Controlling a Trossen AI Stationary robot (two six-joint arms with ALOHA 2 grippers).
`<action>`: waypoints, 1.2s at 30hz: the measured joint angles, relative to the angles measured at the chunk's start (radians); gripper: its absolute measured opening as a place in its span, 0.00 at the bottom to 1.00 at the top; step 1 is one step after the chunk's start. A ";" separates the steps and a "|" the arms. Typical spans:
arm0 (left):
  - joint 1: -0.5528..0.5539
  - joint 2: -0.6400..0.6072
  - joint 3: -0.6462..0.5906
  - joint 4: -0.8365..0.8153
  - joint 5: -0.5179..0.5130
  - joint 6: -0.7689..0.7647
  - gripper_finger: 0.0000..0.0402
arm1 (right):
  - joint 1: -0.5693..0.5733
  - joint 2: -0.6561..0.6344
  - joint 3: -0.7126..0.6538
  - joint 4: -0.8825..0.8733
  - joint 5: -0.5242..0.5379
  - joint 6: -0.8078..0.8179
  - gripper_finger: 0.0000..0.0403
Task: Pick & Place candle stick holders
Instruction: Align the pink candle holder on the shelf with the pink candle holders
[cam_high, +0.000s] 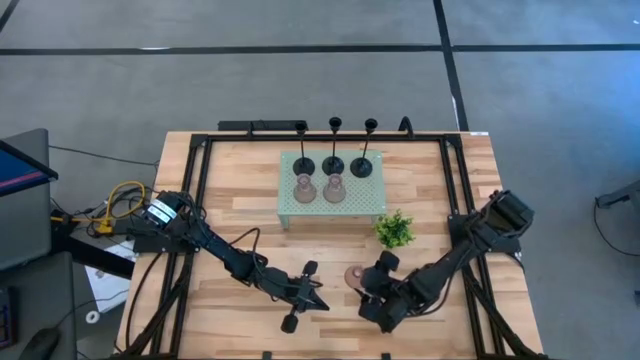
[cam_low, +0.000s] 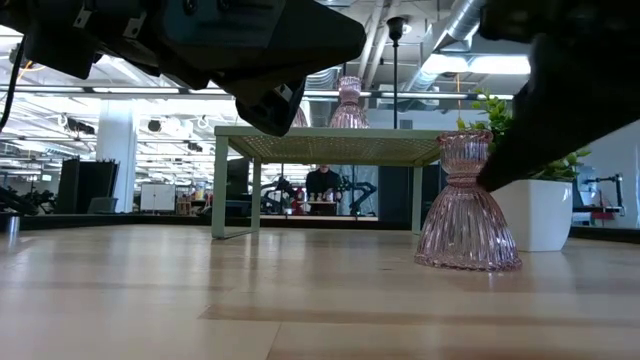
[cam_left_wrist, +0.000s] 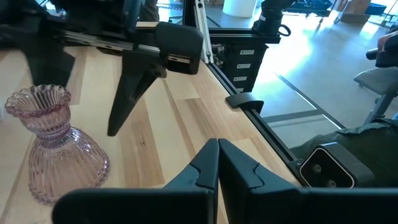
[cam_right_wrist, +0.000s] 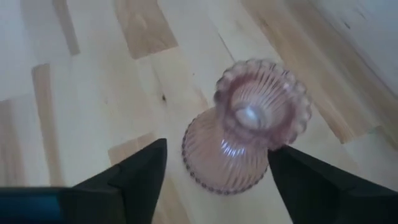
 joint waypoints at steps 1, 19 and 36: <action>0.000 0.000 0.000 0.000 0.000 0.000 0.02 | -0.008 0.000 0.000 0.004 0.000 0.000 0.69; 0.000 0.000 0.000 -0.017 0.000 0.000 0.02 | -0.111 0.000 0.000 0.017 0.003 -0.011 0.70; -0.008 0.000 0.000 -0.019 -0.001 -0.007 0.02 | -0.100 0.001 0.030 -0.008 -0.031 -0.042 0.36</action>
